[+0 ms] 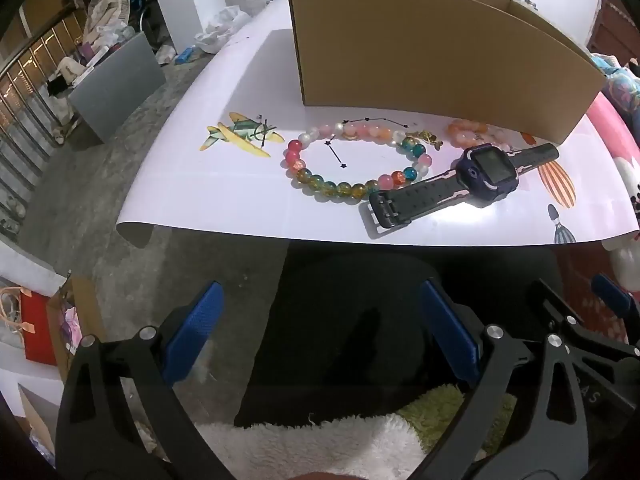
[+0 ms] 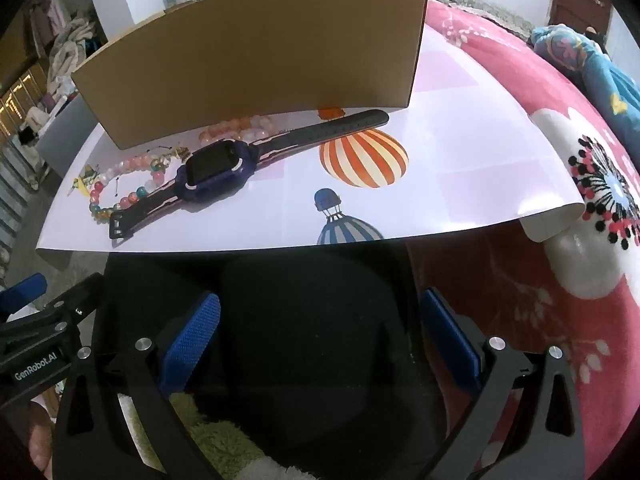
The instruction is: Organize jewelry
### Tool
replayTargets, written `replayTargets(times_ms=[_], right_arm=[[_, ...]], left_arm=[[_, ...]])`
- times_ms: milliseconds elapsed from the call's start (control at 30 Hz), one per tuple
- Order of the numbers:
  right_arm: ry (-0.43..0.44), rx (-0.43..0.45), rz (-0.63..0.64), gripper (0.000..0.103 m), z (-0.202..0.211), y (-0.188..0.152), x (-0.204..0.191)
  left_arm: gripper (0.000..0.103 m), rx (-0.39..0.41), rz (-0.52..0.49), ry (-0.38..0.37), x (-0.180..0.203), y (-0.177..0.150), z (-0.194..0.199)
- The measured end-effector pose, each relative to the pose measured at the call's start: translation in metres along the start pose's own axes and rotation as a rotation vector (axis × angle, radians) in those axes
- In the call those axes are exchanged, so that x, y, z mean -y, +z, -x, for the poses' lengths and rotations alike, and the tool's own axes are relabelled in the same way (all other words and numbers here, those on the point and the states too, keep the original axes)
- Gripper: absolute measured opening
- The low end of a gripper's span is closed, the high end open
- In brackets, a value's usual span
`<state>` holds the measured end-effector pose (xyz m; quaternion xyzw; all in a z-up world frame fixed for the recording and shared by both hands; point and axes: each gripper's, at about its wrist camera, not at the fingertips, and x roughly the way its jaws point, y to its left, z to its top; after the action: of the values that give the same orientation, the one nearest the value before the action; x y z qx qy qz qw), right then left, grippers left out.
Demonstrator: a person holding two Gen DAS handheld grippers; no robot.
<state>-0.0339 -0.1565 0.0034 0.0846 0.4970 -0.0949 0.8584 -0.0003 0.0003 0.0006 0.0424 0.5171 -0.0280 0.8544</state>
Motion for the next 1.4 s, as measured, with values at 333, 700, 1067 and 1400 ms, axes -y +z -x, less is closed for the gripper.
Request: replayTargets(times_ms=[333, 700, 1067, 1400], right_arm=[[0.002, 0.001, -0.004, 0.097, 0.005, 0.006, 0.0], [0.004, 0.012, -0.011, 0.097, 0.006, 0.006, 0.002], [0.006, 0.012, -0.016, 0.097, 0.005, 0.006, 0.004], [0.012, 0.01, -0.021, 0.097, 0.006, 0.006, 0.003]], left_arm=[[0.095, -0.024, 0.011, 0.001, -0.001, 0.003, -0.004], [0.095, -0.016, 0.007, 0.001, -0.005, -0.004, -0.007], [0.095, -0.01, -0.002, 0.006, -0.003, -0.005, -0.002], [0.095, -0.012, -0.003, 0.009, -0.001, -0.002, 0.0]])
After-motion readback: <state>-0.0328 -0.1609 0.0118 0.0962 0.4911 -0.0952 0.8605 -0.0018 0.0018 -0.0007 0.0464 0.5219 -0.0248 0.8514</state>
